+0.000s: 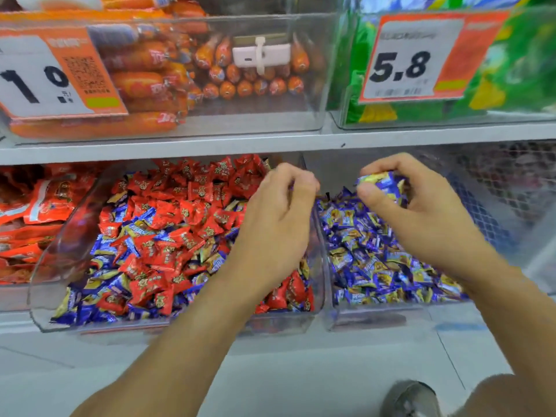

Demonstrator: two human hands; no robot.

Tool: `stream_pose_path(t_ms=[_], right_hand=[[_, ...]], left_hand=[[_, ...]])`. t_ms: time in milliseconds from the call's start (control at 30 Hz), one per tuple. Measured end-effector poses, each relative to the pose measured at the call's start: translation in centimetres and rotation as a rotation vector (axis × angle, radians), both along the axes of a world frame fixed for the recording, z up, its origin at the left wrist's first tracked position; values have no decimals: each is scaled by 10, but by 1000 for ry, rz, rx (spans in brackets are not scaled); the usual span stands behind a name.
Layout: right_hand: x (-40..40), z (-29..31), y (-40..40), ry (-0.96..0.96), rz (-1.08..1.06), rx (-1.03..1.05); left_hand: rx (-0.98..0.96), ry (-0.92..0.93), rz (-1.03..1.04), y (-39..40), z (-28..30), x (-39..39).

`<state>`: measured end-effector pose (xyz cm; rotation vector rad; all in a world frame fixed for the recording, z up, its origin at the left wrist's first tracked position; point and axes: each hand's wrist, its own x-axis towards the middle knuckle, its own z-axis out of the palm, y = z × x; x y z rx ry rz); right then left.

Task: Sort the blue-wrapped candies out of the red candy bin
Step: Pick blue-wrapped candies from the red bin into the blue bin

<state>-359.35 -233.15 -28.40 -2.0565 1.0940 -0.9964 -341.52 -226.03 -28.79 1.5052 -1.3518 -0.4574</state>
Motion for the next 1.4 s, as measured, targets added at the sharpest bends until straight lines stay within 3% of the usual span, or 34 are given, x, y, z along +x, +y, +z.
stream_pose_path(t_ms=[167, 367, 567, 767, 1000, 1233, 1400], right_hand=[[-39, -4, -23, 83, 2, 44], [-39, 2, -19, 22, 108, 118], [21, 5, 25, 104, 278, -32], [90, -22, 63, 396, 616, -134], [137, -36, 65, 750, 624, -139], [127, -28, 47, 836, 657, -74], [108, -23, 41, 909, 644, -126]], left_hand=[[33, -277, -347, -22, -9, -35], [-24, -442, -186, 8, -8, 15], [531, -880, -136, 54, 1, 91], [806, -862, -190, 66, -11, 122], [729, -851, -230, 64, -25, 123], [511, -438, -109, 86, -5, 137], [534, -368, -74, 83, -11, 134]])
